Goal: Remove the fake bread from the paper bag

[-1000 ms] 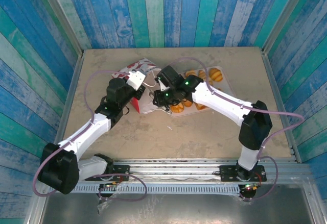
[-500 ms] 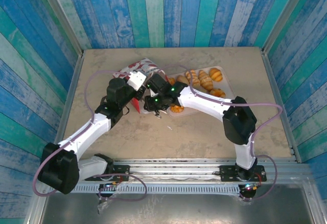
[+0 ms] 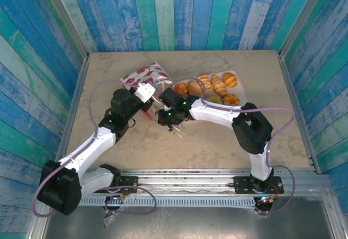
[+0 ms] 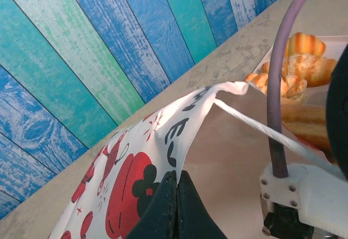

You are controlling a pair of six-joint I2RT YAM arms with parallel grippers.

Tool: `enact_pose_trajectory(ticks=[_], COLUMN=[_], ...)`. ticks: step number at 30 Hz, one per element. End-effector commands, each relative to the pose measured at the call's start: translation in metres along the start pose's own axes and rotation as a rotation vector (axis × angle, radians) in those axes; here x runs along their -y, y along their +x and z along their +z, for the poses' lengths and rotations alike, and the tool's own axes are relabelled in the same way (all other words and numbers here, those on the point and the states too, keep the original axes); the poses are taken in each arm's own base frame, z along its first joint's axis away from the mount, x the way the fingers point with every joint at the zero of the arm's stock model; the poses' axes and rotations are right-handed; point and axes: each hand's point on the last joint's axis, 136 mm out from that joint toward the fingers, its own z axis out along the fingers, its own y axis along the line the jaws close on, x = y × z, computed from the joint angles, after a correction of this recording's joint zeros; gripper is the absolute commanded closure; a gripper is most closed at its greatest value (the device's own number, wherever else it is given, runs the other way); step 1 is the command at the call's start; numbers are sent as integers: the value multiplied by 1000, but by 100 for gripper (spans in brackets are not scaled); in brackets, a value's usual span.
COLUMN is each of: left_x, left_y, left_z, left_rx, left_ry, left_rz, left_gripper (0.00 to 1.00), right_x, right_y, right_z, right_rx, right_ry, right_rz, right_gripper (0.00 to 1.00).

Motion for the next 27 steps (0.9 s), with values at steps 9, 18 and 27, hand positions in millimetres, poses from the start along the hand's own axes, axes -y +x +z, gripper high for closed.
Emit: enact_pose_trajectory(ticks=[9,18,27], left_x=[-1,-16,-6], left_y=[-43,-57,-9], left_z=[11,21,23], left_rx=[5,-60,-78], left_ry=[124,74,8], left_rz=[48,82,66], left_gripper=[98,97,98], right_x=[-38,-38,-9], right_y=[-20,-19,-21], right_z=[-5,-5,-20], right_rx=[43,33,30], right_ry=[-144,-149,-16], right_rz=[-33,-24,17], right_gripper=[69,69,68])
